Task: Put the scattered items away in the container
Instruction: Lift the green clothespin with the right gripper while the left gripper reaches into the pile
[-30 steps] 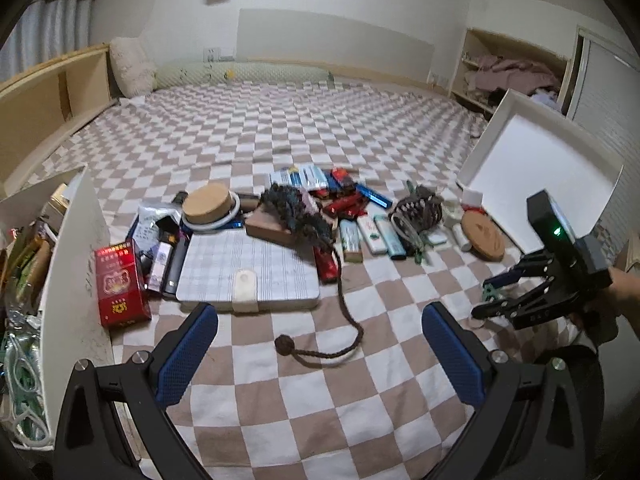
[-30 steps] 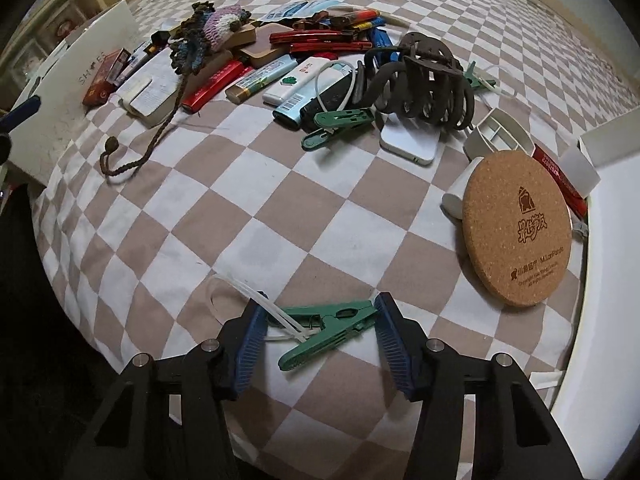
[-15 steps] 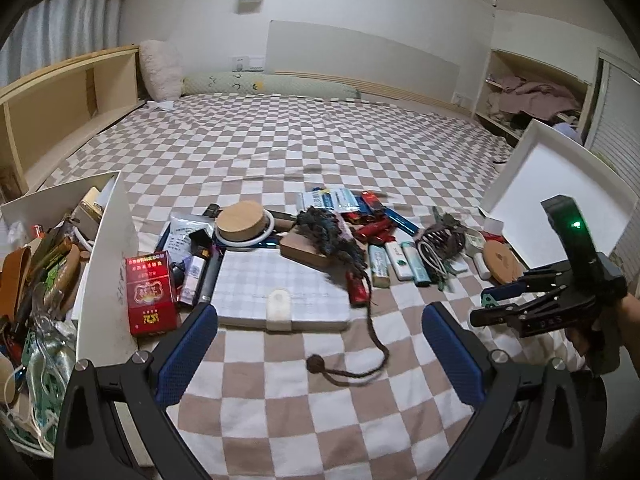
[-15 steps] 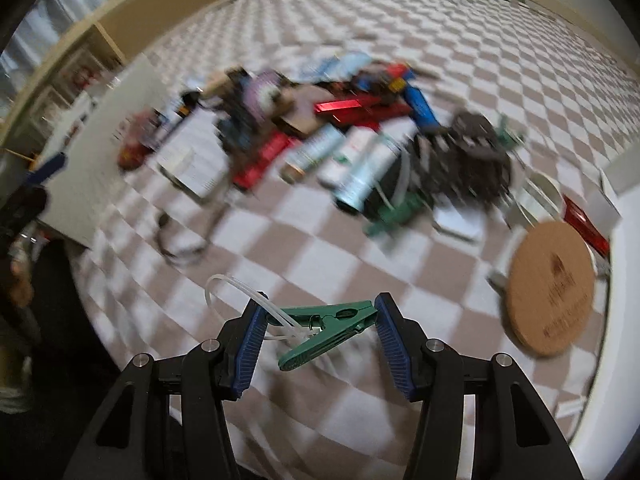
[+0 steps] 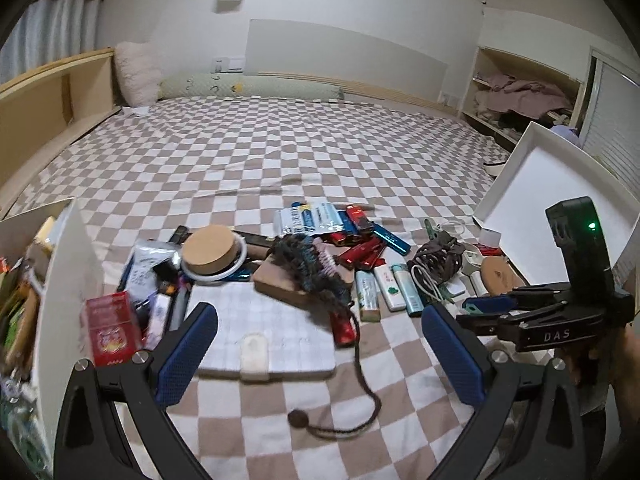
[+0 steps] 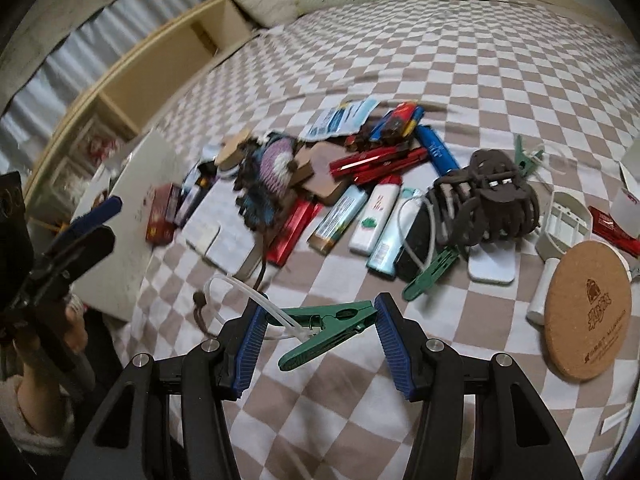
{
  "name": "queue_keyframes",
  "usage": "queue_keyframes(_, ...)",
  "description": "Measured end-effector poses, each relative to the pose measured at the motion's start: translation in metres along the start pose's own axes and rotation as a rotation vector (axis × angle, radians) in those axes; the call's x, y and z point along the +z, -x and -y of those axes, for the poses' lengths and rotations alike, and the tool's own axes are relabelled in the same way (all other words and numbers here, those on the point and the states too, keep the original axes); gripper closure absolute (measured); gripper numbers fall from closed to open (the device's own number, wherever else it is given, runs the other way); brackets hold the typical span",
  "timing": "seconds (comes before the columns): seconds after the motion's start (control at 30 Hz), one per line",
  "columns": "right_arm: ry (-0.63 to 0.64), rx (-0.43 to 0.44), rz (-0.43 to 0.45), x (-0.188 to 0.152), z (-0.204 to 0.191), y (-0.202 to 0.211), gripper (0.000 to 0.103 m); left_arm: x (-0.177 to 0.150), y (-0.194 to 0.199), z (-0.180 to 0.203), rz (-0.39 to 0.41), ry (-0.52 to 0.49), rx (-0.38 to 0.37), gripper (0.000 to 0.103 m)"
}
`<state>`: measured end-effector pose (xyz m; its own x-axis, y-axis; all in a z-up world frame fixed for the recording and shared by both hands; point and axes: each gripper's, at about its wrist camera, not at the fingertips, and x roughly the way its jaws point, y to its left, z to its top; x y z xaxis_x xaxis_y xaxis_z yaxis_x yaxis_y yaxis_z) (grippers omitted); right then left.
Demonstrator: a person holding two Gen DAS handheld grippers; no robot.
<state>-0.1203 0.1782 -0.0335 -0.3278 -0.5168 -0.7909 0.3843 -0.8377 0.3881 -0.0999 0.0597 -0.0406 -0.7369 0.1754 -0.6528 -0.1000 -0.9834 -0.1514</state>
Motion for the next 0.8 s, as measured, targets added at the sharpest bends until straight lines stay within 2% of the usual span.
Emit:
queue_keyframes(0.17, -0.081, -0.007, 0.089, 0.005, 0.014, 0.003, 0.048, 0.001, -0.022, 0.002, -0.008, -0.01, -0.015, 0.001)
queue_keyframes(0.3, -0.105, -0.065, 0.13, 0.008, 0.021, 0.002, 0.048, -0.003, -0.042, 0.006, -0.036, -0.034, -0.017, 0.017)
queue_keyframes(0.37, -0.136, -0.059, 0.157, 0.009, 0.025, 0.002, 0.048, -0.006, -0.052, 0.009, -0.058, -0.044, -0.035, 0.018)
queue_keyframes(0.5, -0.147, -0.082, 0.182, 0.006, 0.029, 0.002, 0.048, -0.01, -0.068, 0.016, -0.09, -0.057, -0.072, 0.029)
queue_keyframes(0.57, -0.162, -0.082, 0.194, 0.002, 0.034, 0.004, 0.048, -0.011, -0.076, 0.022, -0.103, -0.065, -0.088, 0.037)
queue_keyframes(0.63, -0.171, -0.082, 0.204, -0.002, 0.039, 0.007, 0.048, -0.011, -0.082, 0.03, -0.117, -0.082, -0.103, 0.049)
queue_keyframes(0.7, -0.193, -0.072, 0.214, -0.007, 0.046, 0.011, 0.048, -0.012, -0.087, 0.04, -0.127, -0.104, -0.123, 0.052)
queue_keyframes(0.8, -0.228, -0.083, 0.237, -0.014, 0.056, 0.016, 0.048, -0.012, -0.097, 0.052, -0.143, -0.128, -0.143, 0.067)
